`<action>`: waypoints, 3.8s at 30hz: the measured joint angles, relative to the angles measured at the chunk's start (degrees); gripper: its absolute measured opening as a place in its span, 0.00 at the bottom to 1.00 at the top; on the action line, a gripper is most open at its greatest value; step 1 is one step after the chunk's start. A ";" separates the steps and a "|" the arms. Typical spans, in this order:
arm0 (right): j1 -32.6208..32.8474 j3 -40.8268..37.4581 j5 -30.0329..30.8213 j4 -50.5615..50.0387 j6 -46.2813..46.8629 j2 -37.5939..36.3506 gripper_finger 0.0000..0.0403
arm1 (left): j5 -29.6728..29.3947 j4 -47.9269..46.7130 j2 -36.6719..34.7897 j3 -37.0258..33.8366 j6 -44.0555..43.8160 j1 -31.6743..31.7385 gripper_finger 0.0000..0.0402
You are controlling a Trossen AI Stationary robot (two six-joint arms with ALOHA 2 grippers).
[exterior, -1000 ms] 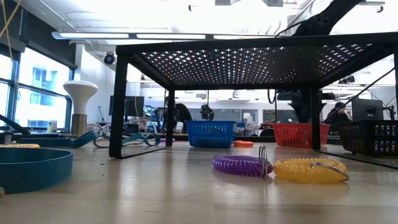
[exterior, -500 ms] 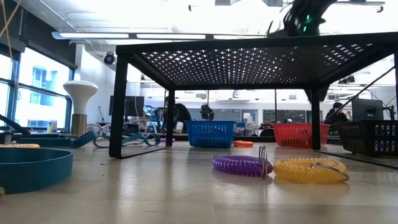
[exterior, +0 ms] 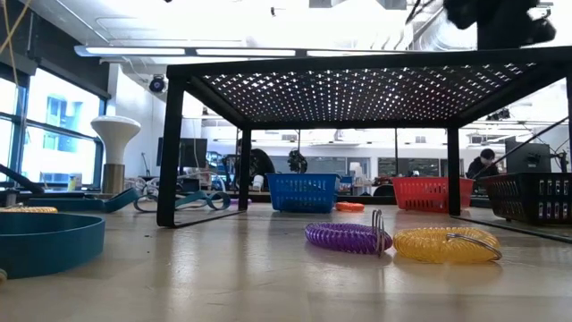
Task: Pick & Place Office Desk Supplies
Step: Put the yellow spiral keychain into the black bin
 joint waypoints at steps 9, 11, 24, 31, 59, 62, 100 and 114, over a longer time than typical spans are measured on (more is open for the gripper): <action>34.28 0.00 18.79 20.36 9.63 0.22 0.24 | -0.01 0.42 0.02 -0.02 -3.16 -3.76 0.28; 40.03 0.00 22.58 26.04 7.41 2.68 0.24 | -0.03 0.38 0.02 -0.02 -4.76 -4.78 0.28; 50.73 -0.09 24.45 67.82 -28.44 32.21 0.24 | -0.35 2.43 4.68 -0.38 -9.16 -13.20 0.28; 47.65 -0.07 28.53 73.96 -25.41 38.74 0.31 | -0.35 6.11 8.13 -0.42 -9.40 -16.83 0.28; 45.71 -0.04 33.56 70.40 -23.93 56.21 0.45 | -3.65 10.75 12.53 -0.42 -11.98 -23.57 0.28; 44.63 -0.04 33.55 69.61 -23.92 56.40 0.45 | -3.63 11.51 13.54 -0.42 -11.98 -23.26 0.28; 47.77 10.95 9.76 45.19 -7.27 49.89 0.01 | -3.32 13.09 13.86 -0.42 -7.40 -23.35 0.28; 52.61 21.27 6.96 -12.53 40.96 44.43 0.01 | -3.41 13.06 13.86 -0.42 -0.76 -22.89 0.28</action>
